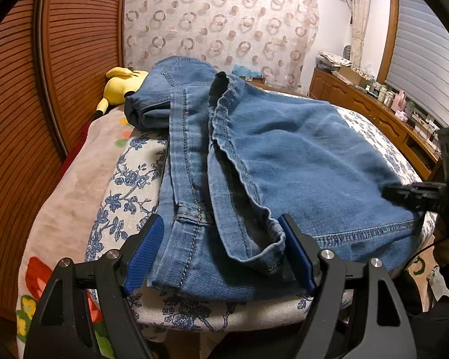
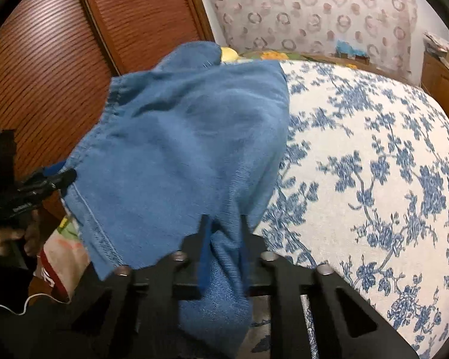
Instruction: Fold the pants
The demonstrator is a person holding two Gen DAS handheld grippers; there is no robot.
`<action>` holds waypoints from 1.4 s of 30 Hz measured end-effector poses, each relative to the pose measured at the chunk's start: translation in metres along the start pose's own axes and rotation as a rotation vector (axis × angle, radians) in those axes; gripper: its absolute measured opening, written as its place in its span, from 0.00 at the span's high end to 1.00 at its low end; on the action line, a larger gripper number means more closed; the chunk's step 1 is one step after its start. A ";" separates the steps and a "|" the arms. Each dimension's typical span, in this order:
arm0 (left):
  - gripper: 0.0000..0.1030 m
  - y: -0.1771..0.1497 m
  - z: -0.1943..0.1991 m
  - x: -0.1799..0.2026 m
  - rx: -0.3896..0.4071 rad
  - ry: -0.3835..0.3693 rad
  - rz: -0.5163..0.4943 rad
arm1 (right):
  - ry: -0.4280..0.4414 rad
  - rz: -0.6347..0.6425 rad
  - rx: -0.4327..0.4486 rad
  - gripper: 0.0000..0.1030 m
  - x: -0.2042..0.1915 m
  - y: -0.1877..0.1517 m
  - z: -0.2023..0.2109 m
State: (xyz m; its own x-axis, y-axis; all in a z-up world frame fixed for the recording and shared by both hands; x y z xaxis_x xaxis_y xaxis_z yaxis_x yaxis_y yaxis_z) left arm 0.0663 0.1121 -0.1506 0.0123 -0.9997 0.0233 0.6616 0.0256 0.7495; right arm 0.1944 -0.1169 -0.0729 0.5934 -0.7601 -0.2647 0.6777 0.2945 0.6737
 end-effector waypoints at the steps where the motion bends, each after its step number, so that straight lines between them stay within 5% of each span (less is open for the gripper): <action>1: 0.24 0.000 0.000 0.000 0.000 0.001 0.000 | 0.012 0.006 0.018 0.90 -0.003 0.004 0.005; 10: 0.24 0.000 0.008 -0.004 0.011 0.013 0.014 | 0.105 0.124 0.120 0.91 -0.057 0.035 0.042; 23: 0.24 0.005 0.044 -0.037 0.078 0.066 0.058 | 0.216 0.241 0.119 0.91 -0.119 0.051 0.021; 35: 0.24 0.006 0.066 -0.070 0.107 0.135 0.102 | 0.298 0.252 0.045 0.91 -0.157 0.068 -0.049; 42: 0.24 0.004 0.073 -0.084 0.122 0.151 0.138 | 0.331 0.208 -0.078 0.91 -0.163 0.053 -0.103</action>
State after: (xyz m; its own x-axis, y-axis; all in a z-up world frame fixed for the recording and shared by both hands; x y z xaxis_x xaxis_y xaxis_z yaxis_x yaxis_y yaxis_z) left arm 0.0138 0.1969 -0.1013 0.2144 -0.9760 0.0381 0.5507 0.1530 0.8205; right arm 0.1781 0.0818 -0.0654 0.8206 -0.4559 -0.3446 0.5518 0.4751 0.6854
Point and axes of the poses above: each gripper's, at about its wrist camera, not at the fingertips, and z roughly against the way its jaws point, x to its right, y to its top, the point moved 8 cm from there along -z, roughly the way its jaws point, and after that the axes turned 7 degrees about -z, right-handed, at the moved point
